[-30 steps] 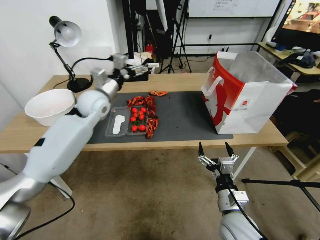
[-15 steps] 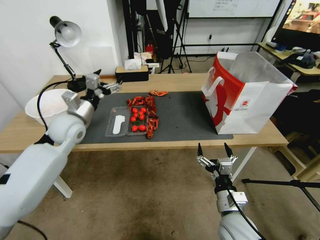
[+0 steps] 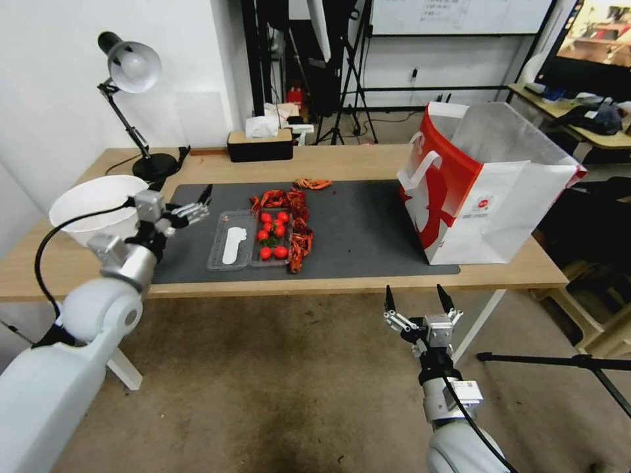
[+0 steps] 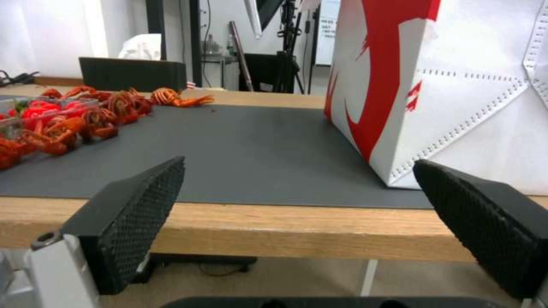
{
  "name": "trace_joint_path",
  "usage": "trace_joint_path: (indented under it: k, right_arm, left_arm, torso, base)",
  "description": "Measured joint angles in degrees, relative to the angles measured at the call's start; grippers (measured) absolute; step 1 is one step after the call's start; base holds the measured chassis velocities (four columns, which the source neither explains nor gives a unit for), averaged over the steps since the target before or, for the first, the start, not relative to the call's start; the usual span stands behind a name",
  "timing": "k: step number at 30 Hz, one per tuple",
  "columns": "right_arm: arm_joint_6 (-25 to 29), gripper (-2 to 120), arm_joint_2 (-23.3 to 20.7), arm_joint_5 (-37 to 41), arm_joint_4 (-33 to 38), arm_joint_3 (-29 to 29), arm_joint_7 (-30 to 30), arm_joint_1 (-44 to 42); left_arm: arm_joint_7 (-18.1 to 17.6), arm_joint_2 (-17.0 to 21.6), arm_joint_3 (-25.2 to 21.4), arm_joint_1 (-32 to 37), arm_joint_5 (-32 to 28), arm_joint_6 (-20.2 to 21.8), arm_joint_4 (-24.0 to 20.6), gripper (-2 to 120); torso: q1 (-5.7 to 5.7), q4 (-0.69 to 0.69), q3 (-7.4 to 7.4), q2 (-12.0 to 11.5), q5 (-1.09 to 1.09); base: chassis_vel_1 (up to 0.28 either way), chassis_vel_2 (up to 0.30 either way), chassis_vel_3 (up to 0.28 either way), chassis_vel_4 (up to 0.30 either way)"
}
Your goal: Pick up the trash from the table and place it into the takeout bag.
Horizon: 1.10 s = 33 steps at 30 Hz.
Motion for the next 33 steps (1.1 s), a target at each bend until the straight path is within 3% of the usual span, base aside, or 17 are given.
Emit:
trace_joint_path:
  k: [6, 11, 14, 21, 33]
  right_arm:
    - [0.1, 100, 0.0, -0.1, -0.5, -0.7, 0.0, 0.2]
    - [0.2, 100, 0.1, -0.2, -0.6, -0.9, 0.0, 0.3]
    - [0.3, 100, 0.1, -0.3, -0.9, -0.9, 0.1, 0.3]
    - [0.9, 100, 0.3, -0.5, -1.8, -0.8, 0.1, 0.4]
    - [1.4, 100, 0.7, -0.7, -2.1, -0.8, 0.1, -0.1]
  left_arm:
    - [0.2, -1.5, -5.6, 7.5, 2.2, -1.9, -1.4, 100]
    - [0.2, -2.6, -7.4, 9.5, 3.2, -2.6, -1.7, 100]
    - [0.2, -6.2, -11.0, 14.9, 6.4, -4.3, -3.0, 100]
    - [0.3, -10.6, -13.3, 21.6, 12.0, -7.0, -4.0, 100]
    - [1.4, -14.0, -15.6, 30.4, 15.8, -11.7, -4.3, 100]
  torso:
    - [0.00, 0.00, 0.00, 0.0, 0.02]
    - [0.00, -0.01, 0.00, 0.0, 0.03]
    - [0.00, -0.01, 0.01, 0.0, 0.02]
    - [0.01, -0.01, 0.00, 0.0, 0.02]
    - [0.01, -0.01, 0.00, 0.0, 0.02]
  base:
    - [0.000, 0.000, 0.000, 0.000]
    - [0.000, 0.000, 0.000, 0.000]
    - [0.000, 0.000, 0.000, 0.000]
    - [0.000, 0.000, 0.000, 0.000]
    - [0.000, 0.000, 0.000, 0.000]
